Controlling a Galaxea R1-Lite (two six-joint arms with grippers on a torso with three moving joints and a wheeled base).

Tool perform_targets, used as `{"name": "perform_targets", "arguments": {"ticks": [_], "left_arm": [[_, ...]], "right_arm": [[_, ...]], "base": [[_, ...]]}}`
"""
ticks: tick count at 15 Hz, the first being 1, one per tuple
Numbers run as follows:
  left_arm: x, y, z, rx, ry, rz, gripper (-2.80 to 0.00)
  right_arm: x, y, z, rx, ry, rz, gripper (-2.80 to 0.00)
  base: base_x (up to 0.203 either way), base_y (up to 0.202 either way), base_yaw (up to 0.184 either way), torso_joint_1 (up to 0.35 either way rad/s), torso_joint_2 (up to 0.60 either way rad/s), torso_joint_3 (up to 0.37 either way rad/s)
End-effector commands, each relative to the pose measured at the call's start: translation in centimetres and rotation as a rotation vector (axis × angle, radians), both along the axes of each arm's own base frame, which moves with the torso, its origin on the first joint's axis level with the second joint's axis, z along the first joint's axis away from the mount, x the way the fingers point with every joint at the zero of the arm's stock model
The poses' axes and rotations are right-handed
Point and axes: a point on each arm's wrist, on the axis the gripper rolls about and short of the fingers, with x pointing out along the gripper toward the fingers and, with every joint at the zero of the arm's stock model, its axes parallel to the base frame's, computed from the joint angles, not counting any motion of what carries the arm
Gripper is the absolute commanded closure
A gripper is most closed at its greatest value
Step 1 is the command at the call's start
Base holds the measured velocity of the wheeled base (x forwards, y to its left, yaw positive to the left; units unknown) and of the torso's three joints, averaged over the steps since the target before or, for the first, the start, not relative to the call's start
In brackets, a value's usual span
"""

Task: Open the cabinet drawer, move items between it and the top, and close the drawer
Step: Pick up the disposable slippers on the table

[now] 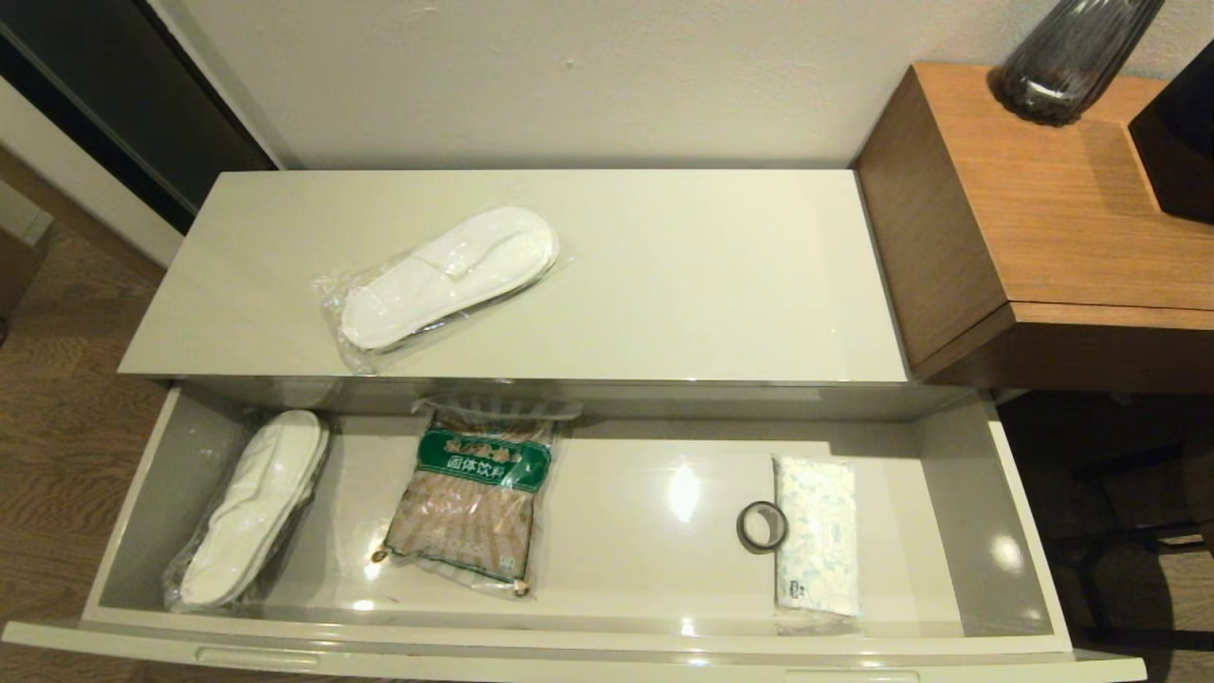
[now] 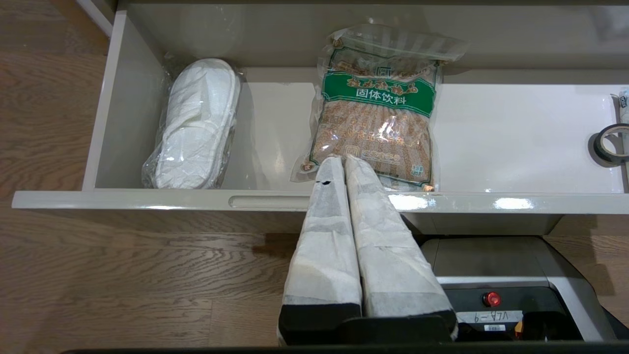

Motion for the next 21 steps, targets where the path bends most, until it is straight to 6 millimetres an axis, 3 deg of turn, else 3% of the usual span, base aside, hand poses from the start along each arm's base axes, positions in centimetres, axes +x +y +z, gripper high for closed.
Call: {"name": "perform_targets", "arguments": {"ticks": [1,21], "left_arm": [[0.00,0.00,-0.01,0.000,0.000,-0.001,0.00],[0.00,0.00,-0.01,0.000,0.000,0.000,0.00]], "right_arm": [[0.03,0.00,0.01,0.000,0.003,0.001,0.00],[0.03,0.00,0.01,0.000,0.003,0.000,0.00]], "base": [[0.000,0.000,0.000,0.000,0.00,0.000],[0.000,0.000,0.000,0.000,0.00,0.000]]}}
